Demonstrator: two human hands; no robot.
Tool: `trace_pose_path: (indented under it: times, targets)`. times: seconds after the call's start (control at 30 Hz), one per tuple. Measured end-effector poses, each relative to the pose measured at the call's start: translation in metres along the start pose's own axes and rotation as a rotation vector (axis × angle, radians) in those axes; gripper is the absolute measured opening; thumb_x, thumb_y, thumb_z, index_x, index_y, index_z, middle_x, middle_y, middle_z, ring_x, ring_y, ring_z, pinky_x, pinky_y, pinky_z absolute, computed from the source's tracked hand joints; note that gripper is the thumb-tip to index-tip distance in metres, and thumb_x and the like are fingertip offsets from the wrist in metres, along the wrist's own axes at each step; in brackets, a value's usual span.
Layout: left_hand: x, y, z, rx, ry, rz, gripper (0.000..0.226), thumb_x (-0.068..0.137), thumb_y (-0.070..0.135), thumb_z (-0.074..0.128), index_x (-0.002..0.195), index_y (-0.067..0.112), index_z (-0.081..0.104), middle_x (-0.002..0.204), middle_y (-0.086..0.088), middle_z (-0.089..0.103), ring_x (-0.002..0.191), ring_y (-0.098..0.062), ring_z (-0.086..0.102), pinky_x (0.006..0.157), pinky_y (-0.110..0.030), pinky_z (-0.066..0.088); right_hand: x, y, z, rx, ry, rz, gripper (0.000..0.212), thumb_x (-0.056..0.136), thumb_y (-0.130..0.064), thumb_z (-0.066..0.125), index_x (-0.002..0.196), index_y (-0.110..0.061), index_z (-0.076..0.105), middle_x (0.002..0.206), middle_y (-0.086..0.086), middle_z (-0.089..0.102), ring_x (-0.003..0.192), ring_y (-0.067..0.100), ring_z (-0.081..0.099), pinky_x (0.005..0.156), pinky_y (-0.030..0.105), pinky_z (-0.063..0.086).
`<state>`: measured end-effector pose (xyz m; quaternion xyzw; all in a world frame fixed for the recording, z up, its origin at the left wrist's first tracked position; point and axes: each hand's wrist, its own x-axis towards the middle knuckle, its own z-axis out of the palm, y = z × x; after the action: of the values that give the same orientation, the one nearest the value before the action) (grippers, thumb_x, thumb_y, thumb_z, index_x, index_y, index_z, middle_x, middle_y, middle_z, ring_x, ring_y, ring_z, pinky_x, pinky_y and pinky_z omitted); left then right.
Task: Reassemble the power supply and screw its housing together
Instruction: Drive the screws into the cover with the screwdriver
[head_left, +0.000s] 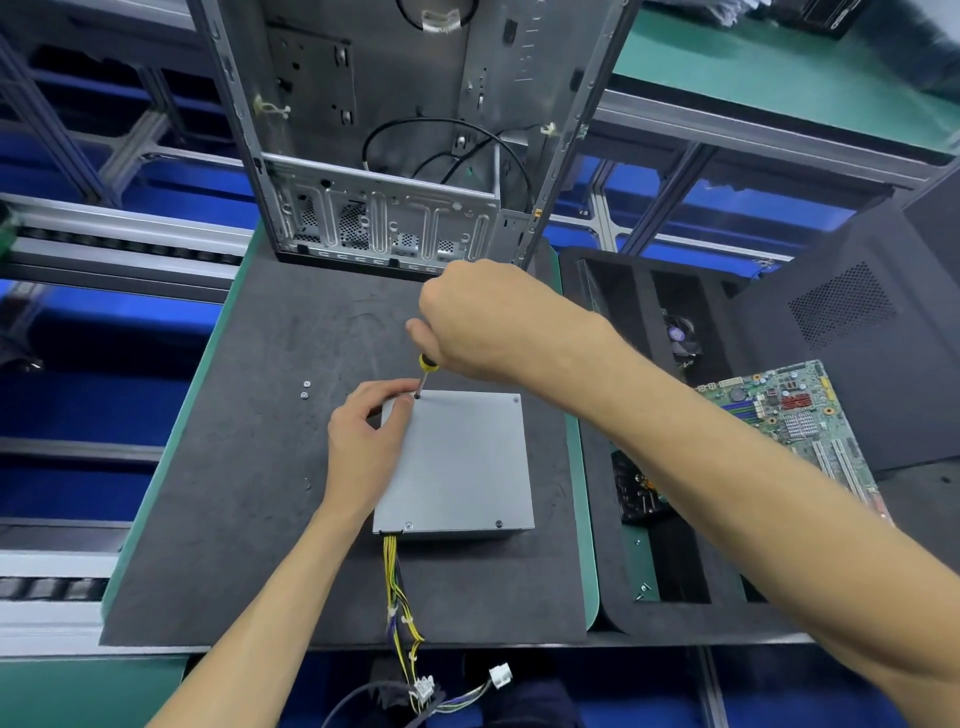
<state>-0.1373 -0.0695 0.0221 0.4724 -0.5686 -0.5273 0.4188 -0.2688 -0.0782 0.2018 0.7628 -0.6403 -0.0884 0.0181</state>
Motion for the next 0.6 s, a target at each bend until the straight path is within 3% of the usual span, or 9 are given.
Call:
trace_pose_path:
  times: [0.07, 0.17, 0.27, 0.37, 0.5, 0.6]
  targets:
    - [0.000, 0.000, 0.000, 0.004, -0.001, 0.007, 0.030, 0.096, 0.008, 0.061, 0.096, 0.035, 0.075, 0.103, 0.011, 0.071, 0.097, 0.000, 0.064, 0.078, -0.006, 0.045, 0.002, 0.002, 0.003, -0.010, -0.042, -0.046, 0.026, 0.105, -0.031, 0.042, 0.097, -0.012, 0.057, 0.086, 0.008, 0.050, 0.077, 0.033, 0.050, 0.054, 0.033, 0.028]
    - [0.001, 0.000, 0.000, 0.013, -0.003, 0.010, 0.030, 0.096, 0.008, 0.061, 0.096, 0.036, 0.074, 0.103, 0.010, 0.071, 0.096, -0.002, 0.064, 0.077, -0.008, 0.045, 0.002, 0.007, 0.003, 0.064, -0.171, -0.168, 0.028, 0.097, -0.040, 0.056, 0.119, -0.022, 0.060, 0.101, 0.000, 0.060, 0.098, 0.030, 0.062, 0.069, 0.036, 0.043]
    - [0.000, 0.000, 0.000, 0.007, -0.006, 0.011, 0.032, 0.096, 0.009, 0.061, 0.095, 0.038, 0.074, 0.103, 0.010, 0.070, 0.095, -0.001, 0.064, 0.077, -0.007, 0.045, 0.004, 0.009, -0.002, 0.011, -0.223, -0.246, 0.025, 0.092, -0.041, 0.065, 0.111, -0.026, 0.068, 0.104, -0.001, 0.066, 0.097, 0.029, 0.065, 0.069, 0.034, 0.047]
    - [0.000, -0.001, -0.001, 0.018, -0.005, 0.019, 0.032, 0.097, 0.010, 0.061, 0.095, 0.039, 0.074, 0.103, 0.010, 0.070, 0.096, -0.002, 0.064, 0.077, -0.007, 0.045, 0.006, 0.009, -0.005, -0.123, -0.210, -0.332, 0.019, 0.092, -0.029, 0.059, 0.103, -0.021, 0.073, 0.098, 0.003, 0.068, 0.087, 0.032, 0.065, 0.063, 0.034, 0.048]
    - [0.000, -0.001, -0.001, 0.016, -0.006, 0.025, 0.033, 0.097, 0.010, 0.061, 0.095, 0.040, 0.074, 0.104, 0.011, 0.071, 0.097, -0.001, 0.064, 0.077, -0.007, 0.045, 0.008, 0.008, -0.010, -0.225, -0.206, -0.353, 0.022, 0.091, -0.020, 0.053, 0.096, -0.012, 0.072, 0.066, 0.001, 0.044, 0.068, 0.033, 0.052, 0.054, 0.030, 0.033]
    - [0.000, -0.001, -0.001, 0.008, -0.006, 0.017, 0.033, 0.097, 0.011, 0.061, 0.094, 0.041, 0.075, 0.104, 0.011, 0.071, 0.097, 0.000, 0.064, 0.077, -0.007, 0.045, 0.006, 0.008, -0.012, -0.205, -0.210, -0.330, 0.017, 0.090, -0.020, 0.054, 0.079, -0.009, 0.061, 0.063, 0.001, 0.035, 0.062, 0.033, 0.047, 0.054, 0.031, 0.032]
